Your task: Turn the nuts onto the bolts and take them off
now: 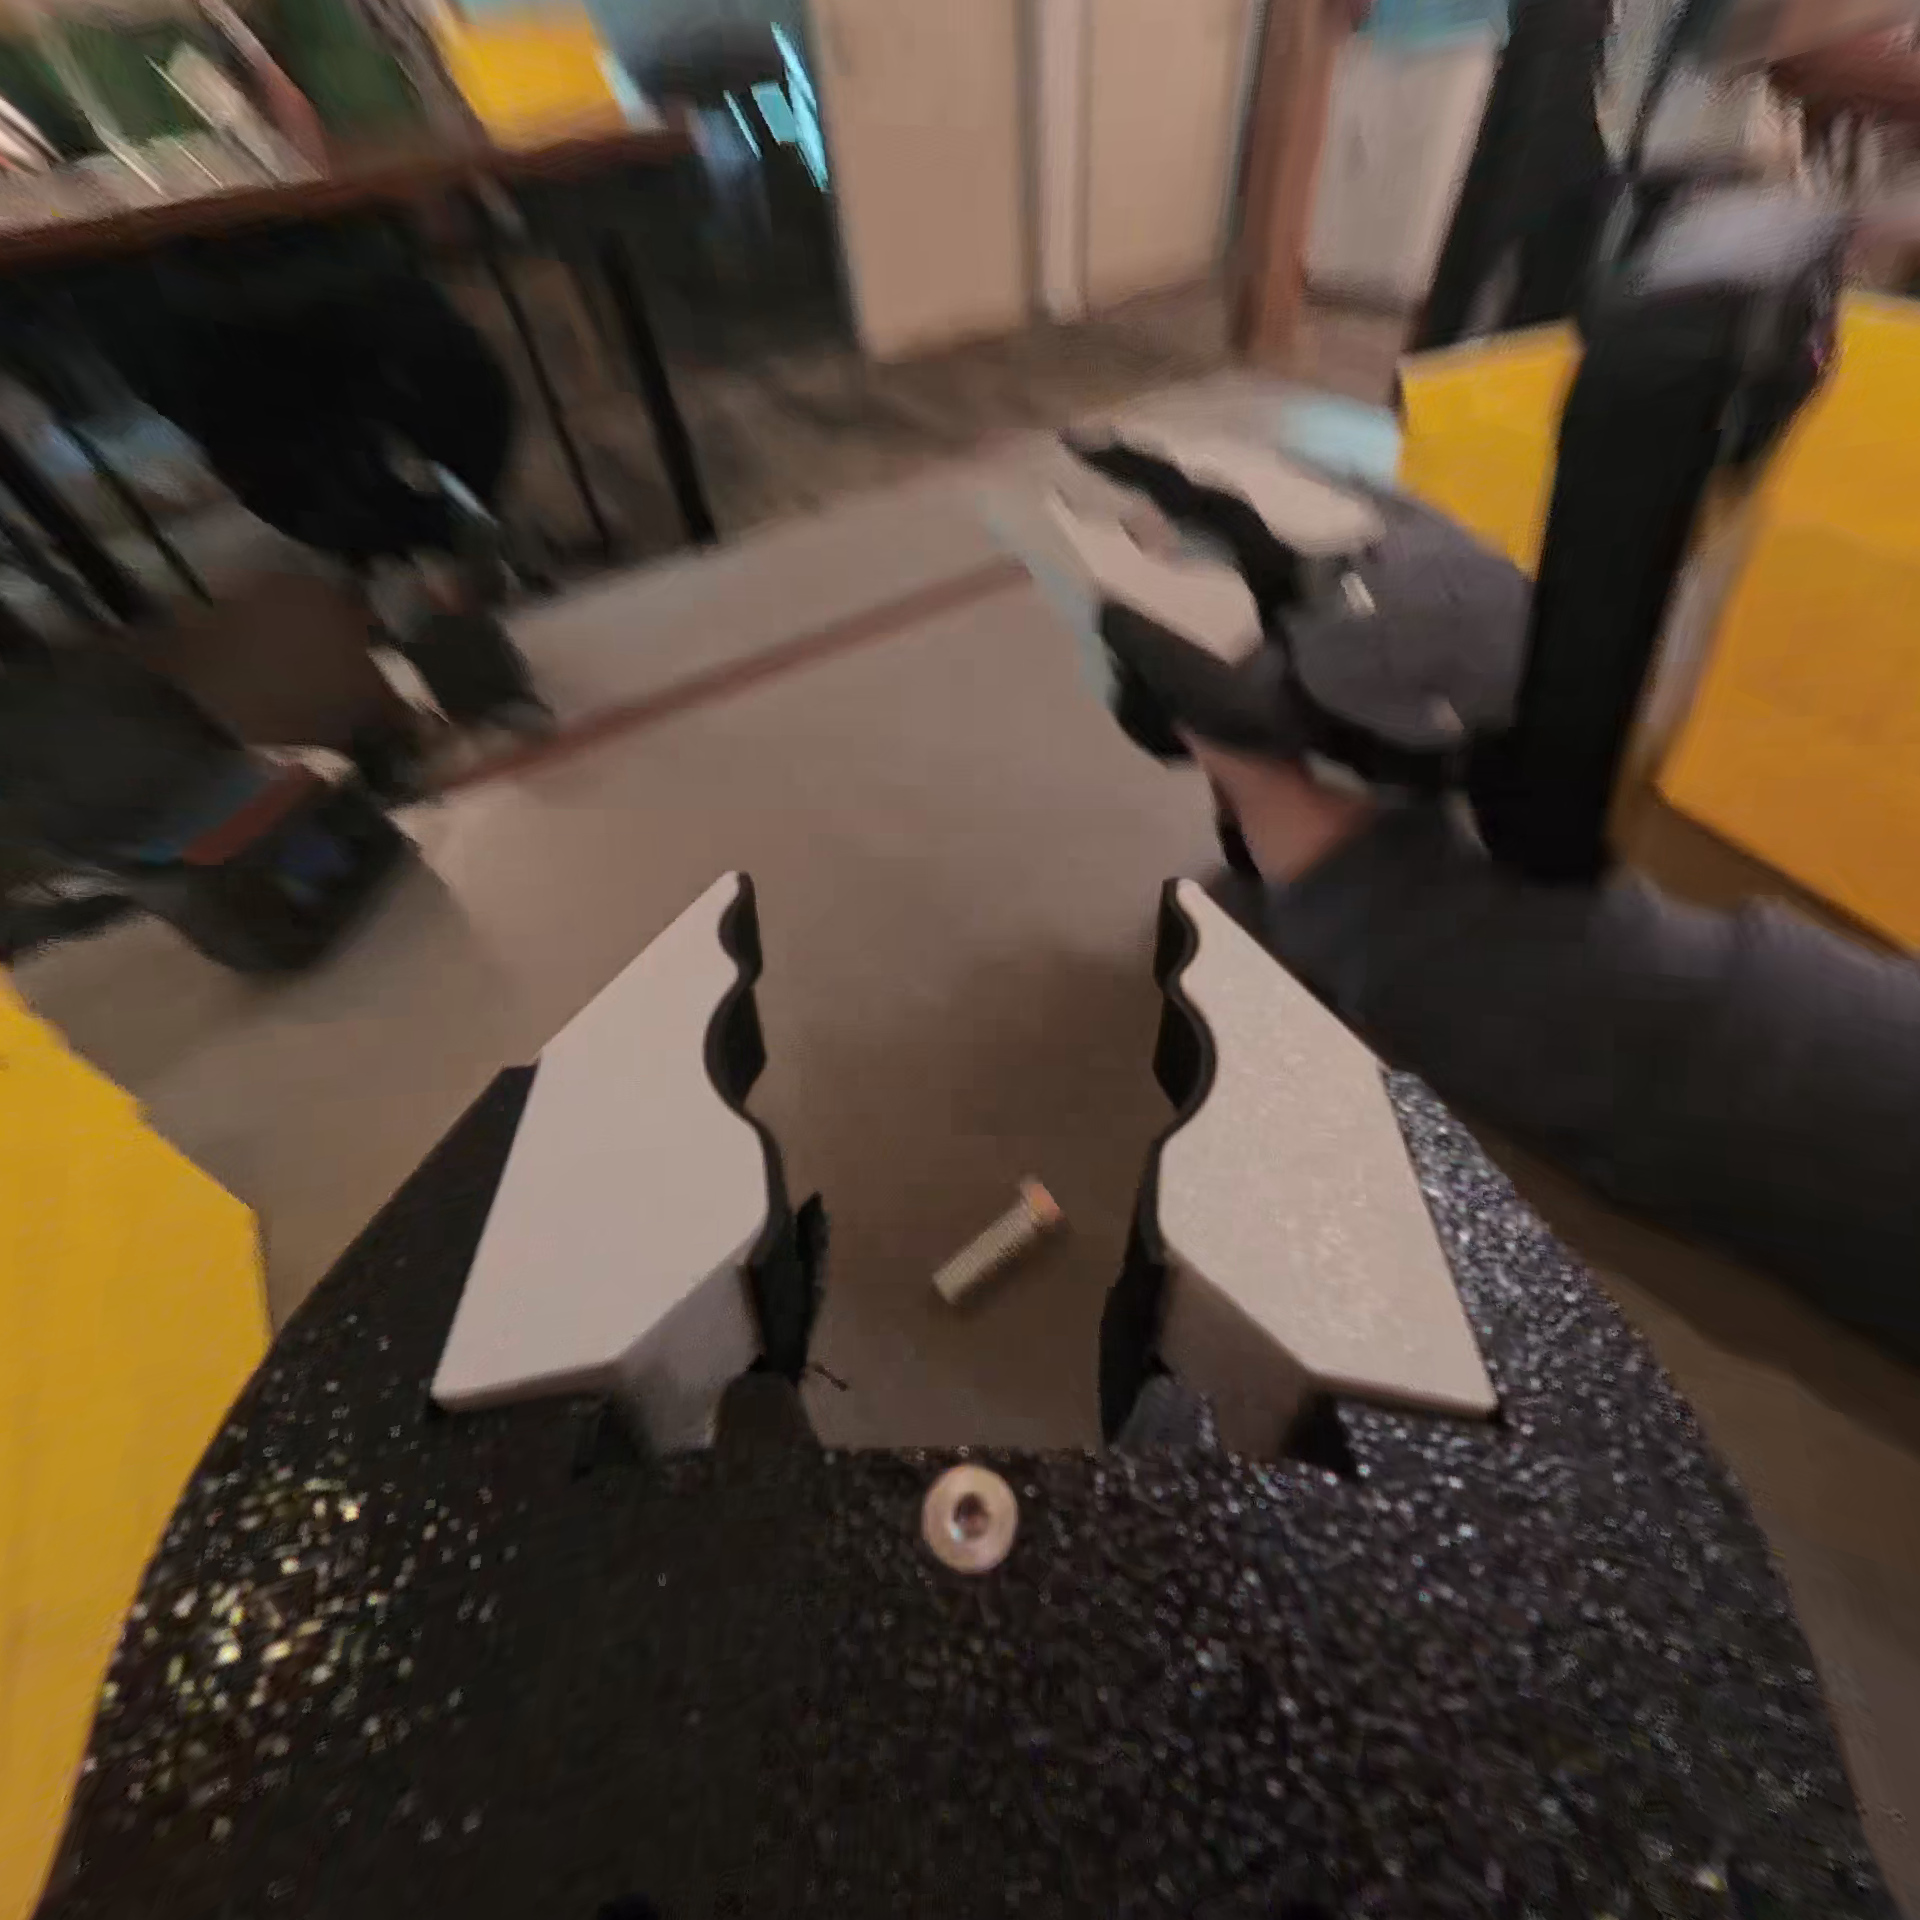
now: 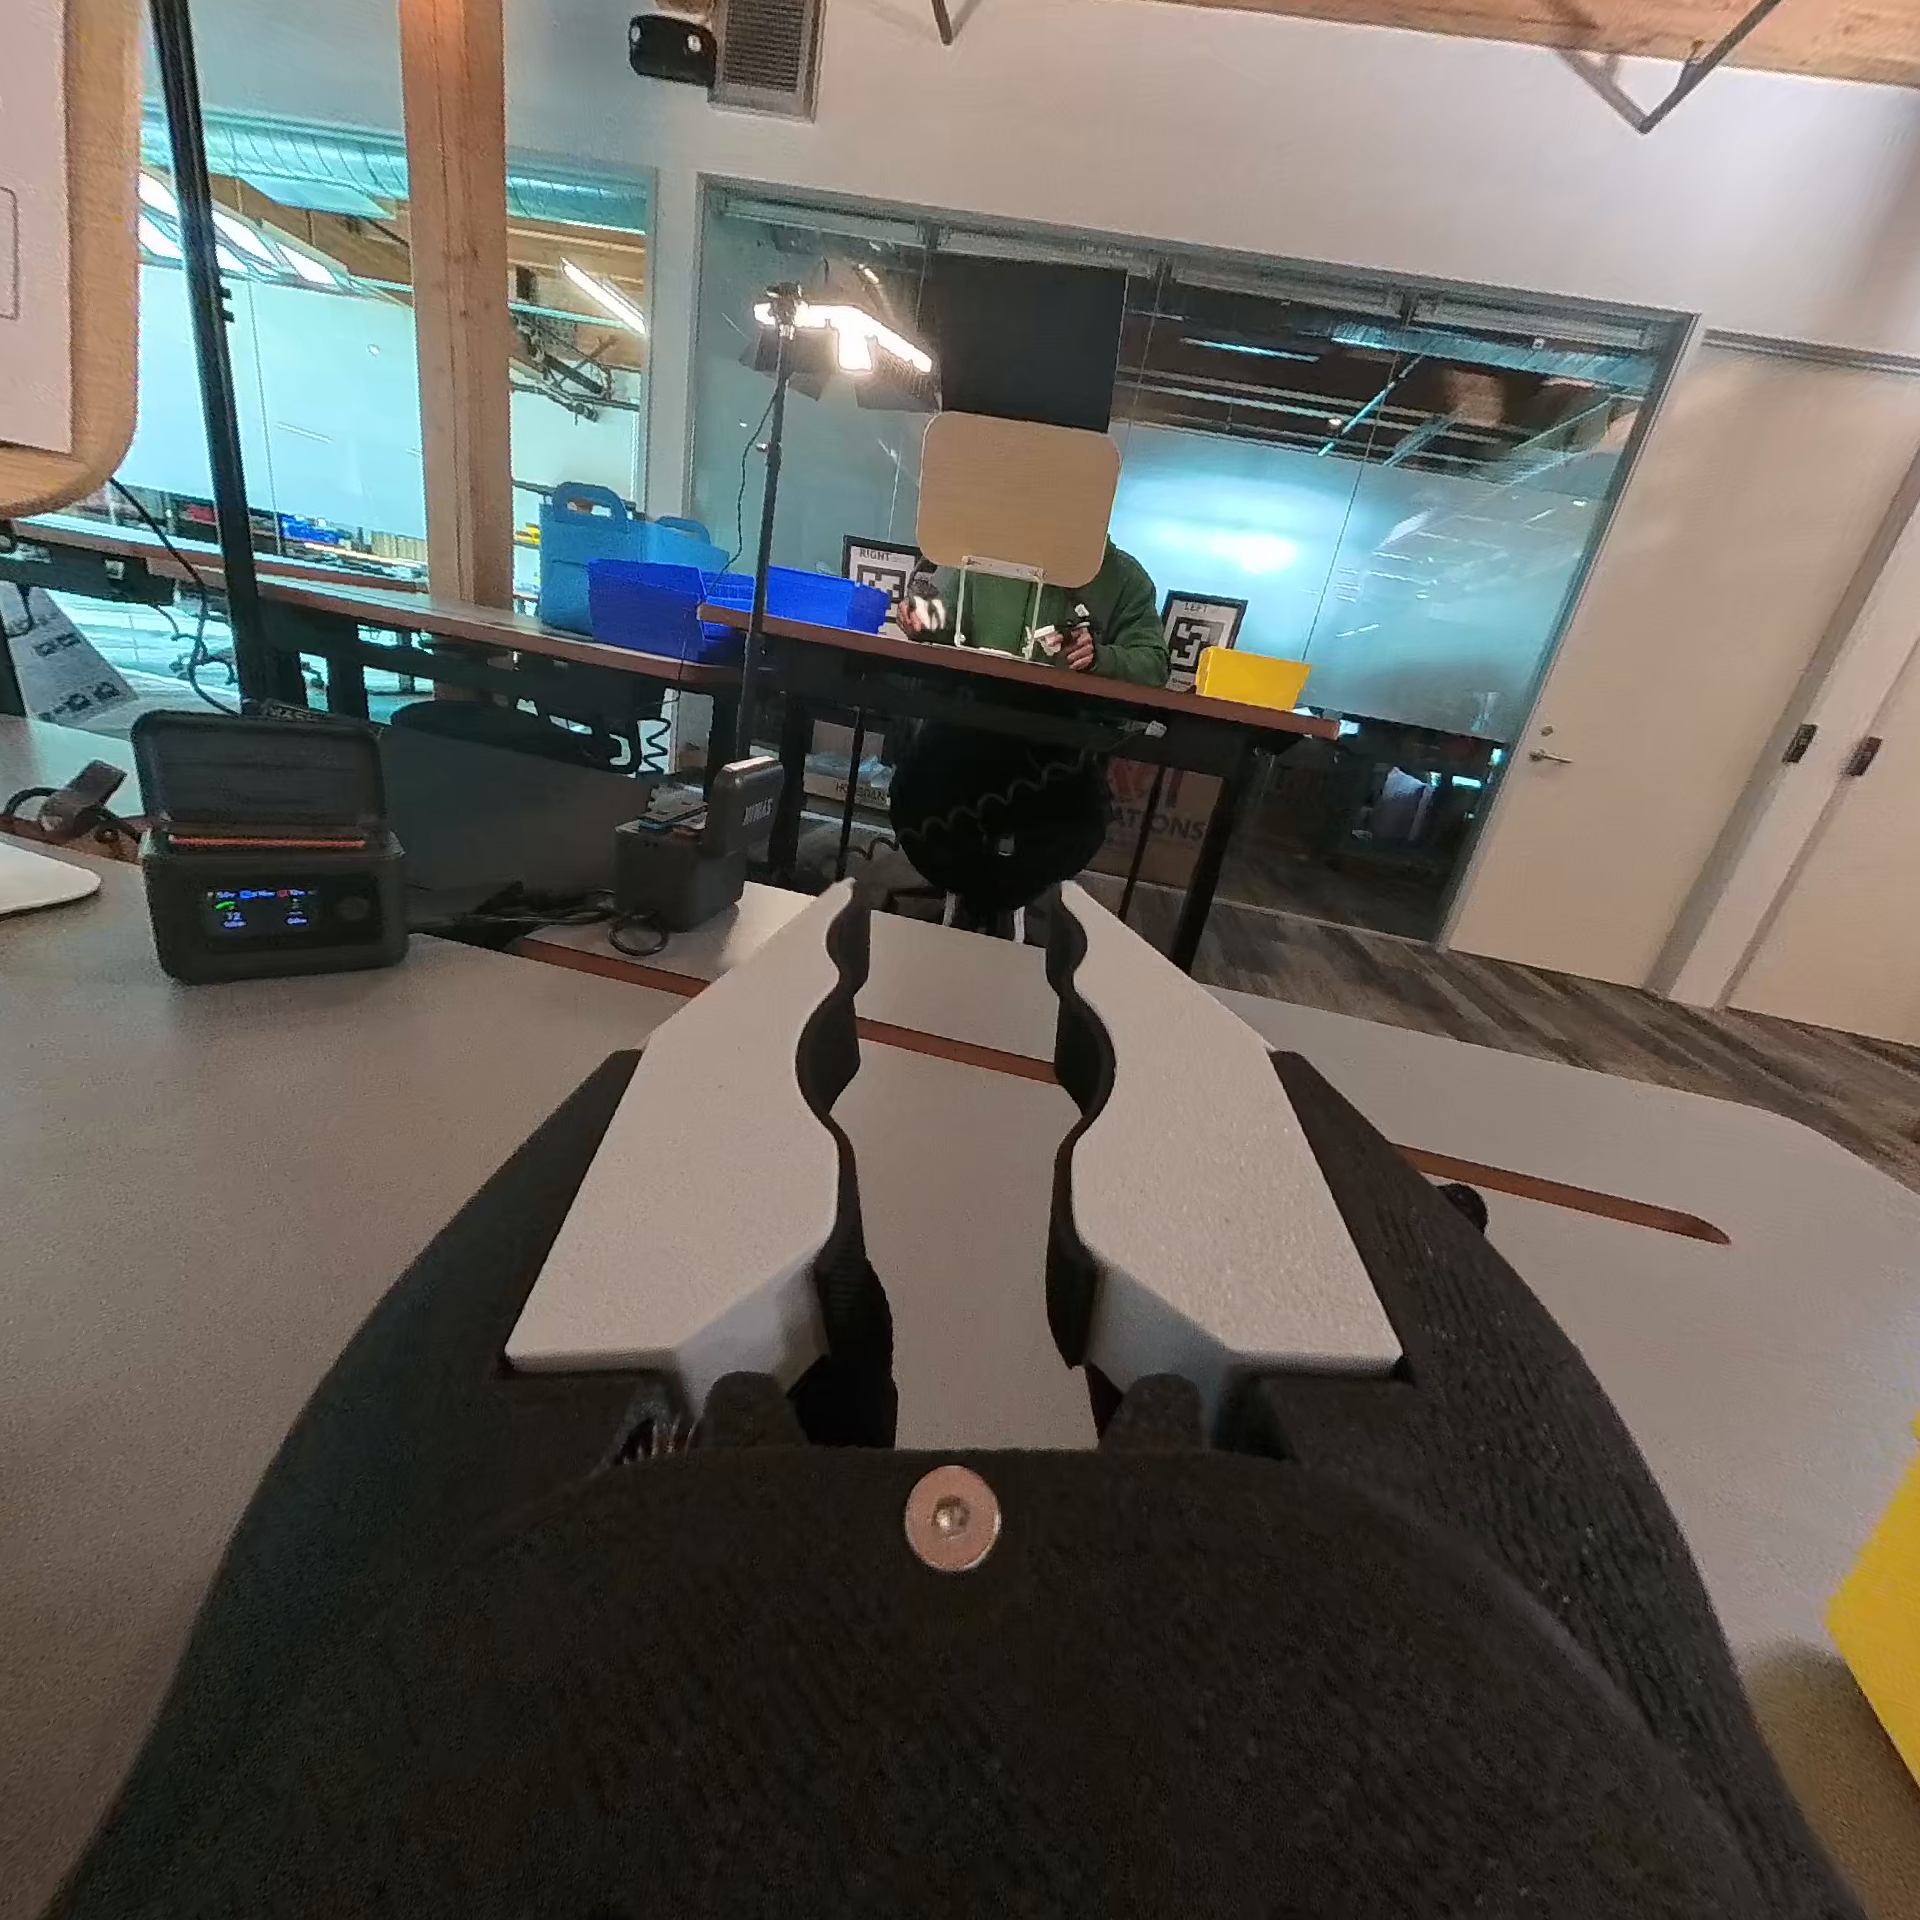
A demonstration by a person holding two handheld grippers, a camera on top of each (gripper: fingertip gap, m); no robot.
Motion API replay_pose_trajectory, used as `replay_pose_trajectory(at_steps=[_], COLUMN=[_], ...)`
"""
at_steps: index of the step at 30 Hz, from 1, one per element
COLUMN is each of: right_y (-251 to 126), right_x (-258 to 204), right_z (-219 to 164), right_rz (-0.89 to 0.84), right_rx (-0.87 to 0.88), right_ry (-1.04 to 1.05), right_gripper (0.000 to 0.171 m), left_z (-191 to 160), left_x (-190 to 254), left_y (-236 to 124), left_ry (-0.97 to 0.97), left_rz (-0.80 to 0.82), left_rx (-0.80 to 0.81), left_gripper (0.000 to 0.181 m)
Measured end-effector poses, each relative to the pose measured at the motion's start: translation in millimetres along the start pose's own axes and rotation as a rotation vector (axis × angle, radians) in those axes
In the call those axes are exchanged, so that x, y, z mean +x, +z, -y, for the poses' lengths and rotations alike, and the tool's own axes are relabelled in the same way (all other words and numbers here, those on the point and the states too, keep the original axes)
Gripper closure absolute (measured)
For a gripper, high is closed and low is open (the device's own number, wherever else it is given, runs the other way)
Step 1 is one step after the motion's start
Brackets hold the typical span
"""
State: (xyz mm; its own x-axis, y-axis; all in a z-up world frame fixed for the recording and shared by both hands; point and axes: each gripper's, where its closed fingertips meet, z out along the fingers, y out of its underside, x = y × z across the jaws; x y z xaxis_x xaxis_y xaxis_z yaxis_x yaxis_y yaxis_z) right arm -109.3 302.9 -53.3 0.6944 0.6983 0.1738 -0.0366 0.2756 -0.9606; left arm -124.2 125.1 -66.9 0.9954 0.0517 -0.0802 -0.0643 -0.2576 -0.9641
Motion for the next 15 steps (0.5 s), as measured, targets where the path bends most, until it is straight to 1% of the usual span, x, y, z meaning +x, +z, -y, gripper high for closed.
replay_pose_trajectory(at_steps=[2, 3, 6, 7, 8, 9, 11, 12, 14, 15], right_y=[-2.1, -3.4, -10.4, -14.3, -19.3, -25.2, -38.1, -45.3, -60.4, -66.9], right_x=[-0.8, -1.6, -11.4, -17.2, -24.9, -34.9, -61.0, -74.9, -100.2, -112.8], right_z=[1.0, 1.9, 9.2, 12.8, 16.9, 20.8, 21.8, 21.2, 21.2, 18.8], right_rz=[0.007, 0.012, 0.072, 0.106, 0.154, 0.218, 0.387, 0.479, 0.659, 0.753], right_rx=[0.004, 0.008, 0.043, 0.06, 0.081, 0.1, 0.098, 0.087, 0.057, 0.011], right_ry=[0.002, 0.001, 0.004, 0.004, 0.005, 0.01, 0.023, 0.025, 0.015, 0.01], right_gripper=[0.138, 0.138, 0.138, 0.138, 0.138, 0.139, 0.14, 0.14, 0.144, 0.144], left_z=[17.8, 20.0, 11.2, 4.5, -2.1, -1.5, 3.9, 6.0, 8.2, 9.1], left_x=[-24.6, -36.8, -62.2, -66.9, -71.3, -74.0, -70.8, -71.4, -71.2, -74.4], left_y=[2.9, 5.9, 18.3, 22.4, 26.6, 27.2, 22.1, 19.3, 18.3, 17.8], left_ry=[-0.014, -0.029, -0.046, -0.018, 0.004, 0.006, 0.07, 0.089, 0.14, 0.153], left_rz=[0.082, 0.123, 0.179, 0.186, 0.192, 0.191, 0.175, 0.187, 0.193, 0.213], left_rx=[0.18, 0.241, 0.327, 0.333, 0.313, 0.301, 0.352, 0.369, 0.38, 0.384], left_gripper=[0.113, 0.115, 0.119, 0.123, 0.132, 0.133, 0.136, 0.14, 0.141, 0.143])
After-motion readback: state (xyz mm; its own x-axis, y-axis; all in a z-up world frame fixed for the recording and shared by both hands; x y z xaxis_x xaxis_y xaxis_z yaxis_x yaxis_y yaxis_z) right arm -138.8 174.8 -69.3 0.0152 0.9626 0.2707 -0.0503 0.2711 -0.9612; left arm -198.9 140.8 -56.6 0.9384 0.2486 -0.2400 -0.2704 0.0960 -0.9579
